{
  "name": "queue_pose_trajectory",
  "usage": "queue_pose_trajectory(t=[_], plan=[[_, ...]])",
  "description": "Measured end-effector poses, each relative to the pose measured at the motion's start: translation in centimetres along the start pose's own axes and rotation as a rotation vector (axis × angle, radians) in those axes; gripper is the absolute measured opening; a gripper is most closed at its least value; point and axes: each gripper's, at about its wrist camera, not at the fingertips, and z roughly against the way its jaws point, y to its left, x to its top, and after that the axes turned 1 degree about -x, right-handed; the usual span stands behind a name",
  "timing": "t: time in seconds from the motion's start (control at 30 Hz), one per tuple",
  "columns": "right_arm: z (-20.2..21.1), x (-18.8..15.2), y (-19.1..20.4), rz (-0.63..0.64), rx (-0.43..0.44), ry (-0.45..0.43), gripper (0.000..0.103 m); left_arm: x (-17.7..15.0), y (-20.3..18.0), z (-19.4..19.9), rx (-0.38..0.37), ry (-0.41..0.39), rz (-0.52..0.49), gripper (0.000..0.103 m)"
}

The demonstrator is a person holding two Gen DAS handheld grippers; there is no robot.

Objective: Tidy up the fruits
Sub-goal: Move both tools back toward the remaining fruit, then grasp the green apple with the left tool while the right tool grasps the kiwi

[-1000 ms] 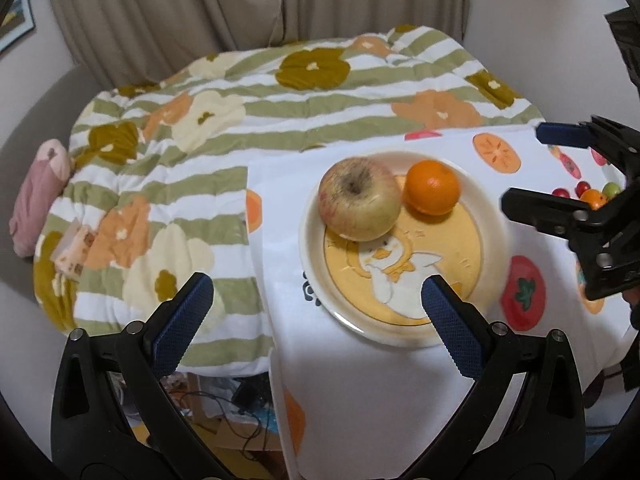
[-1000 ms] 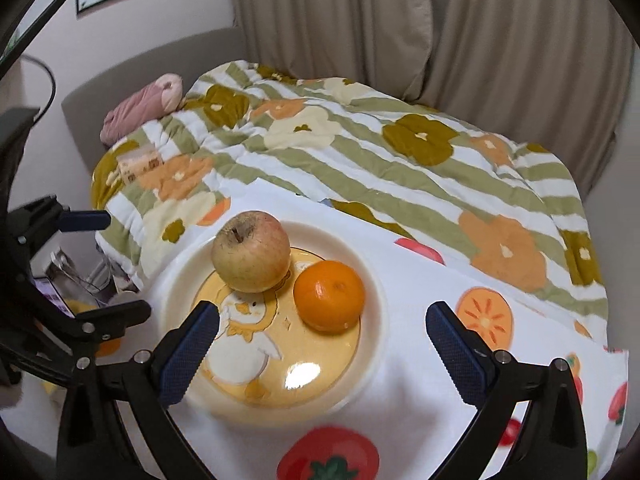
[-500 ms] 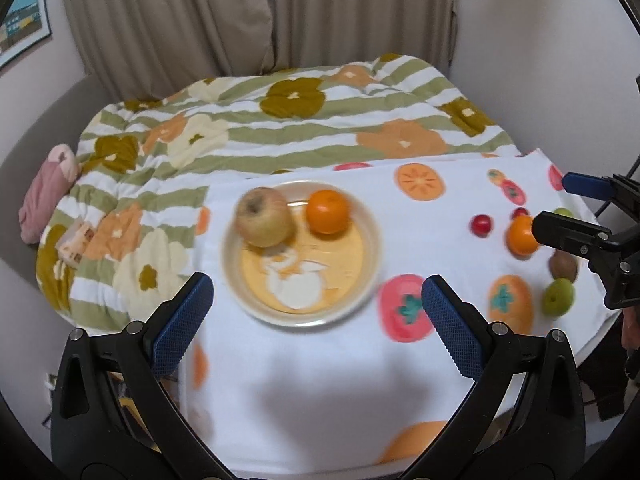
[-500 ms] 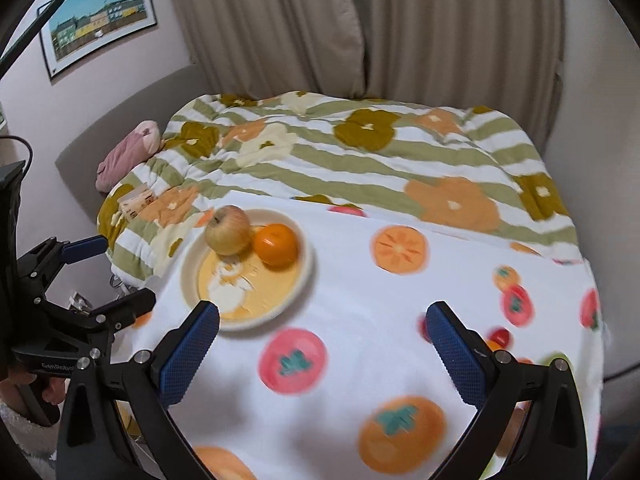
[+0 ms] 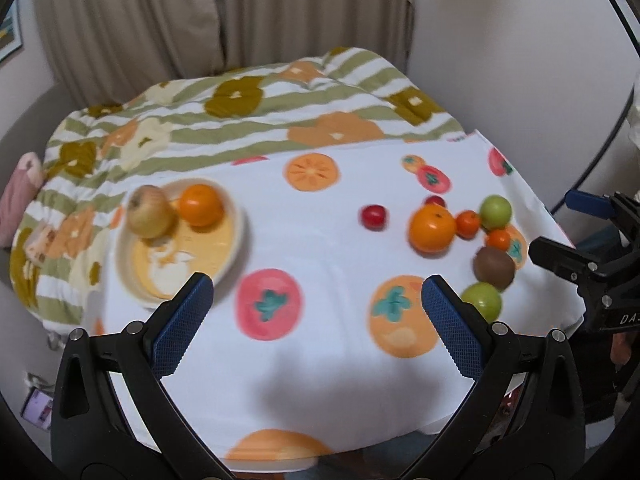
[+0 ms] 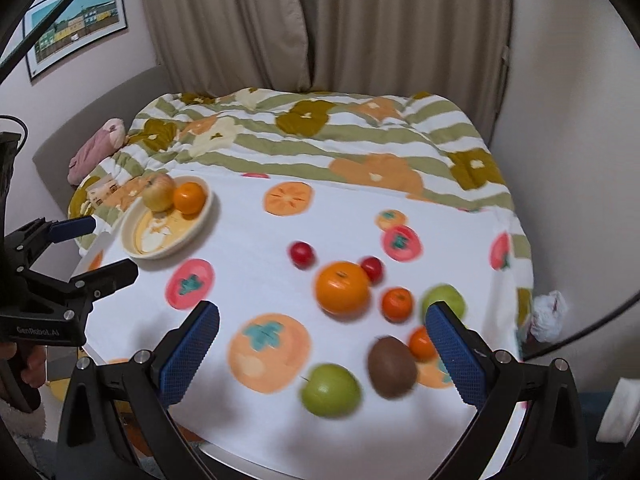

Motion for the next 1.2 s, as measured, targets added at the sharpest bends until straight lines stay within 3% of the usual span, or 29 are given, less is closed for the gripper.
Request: queue_pose_trajectory(t=[0.3, 0.7, 0.8, 1.07, 1.13, 1.2], plan=[[-1.7, -4.2, -5.5, -0.074, -0.021, 0.058, 0.103, -2.1, -6.3, -4.3, -0.057, 0.070, -0.060, 0.103], [-4.4, -6.2, -7.7, -0.091, -0.010, 0.079, 0.103, -4.6, -12.5, -8.4, -0.154, 0.114, -0.169, 0.102], [-5.1, -6.4, -7.9, -0.094, 0.000, 0.085, 0.097, -5.2, -13.9, -9.1, -0.174, 0.116, -0.203, 0.101], [-7.1, -7.0, -8.3, -0.099, 0.025, 0.116, 0.088, -5.9, -16.0, -11.3, -0.178, 0.166, -0.247, 0.084], [-7.4, -7.2, -8.4, -0.102, 0.034, 0.125, 0.088, -6.0, -16.0, -11.8, -0.180, 0.187, -0.238, 0.073], [-7.5, -7.3, -8.4, -0.103, 0.040, 0.131, 0.088, -5.8, -15.8, -11.9, -0.185, 0.189, -0.228, 0.069]])
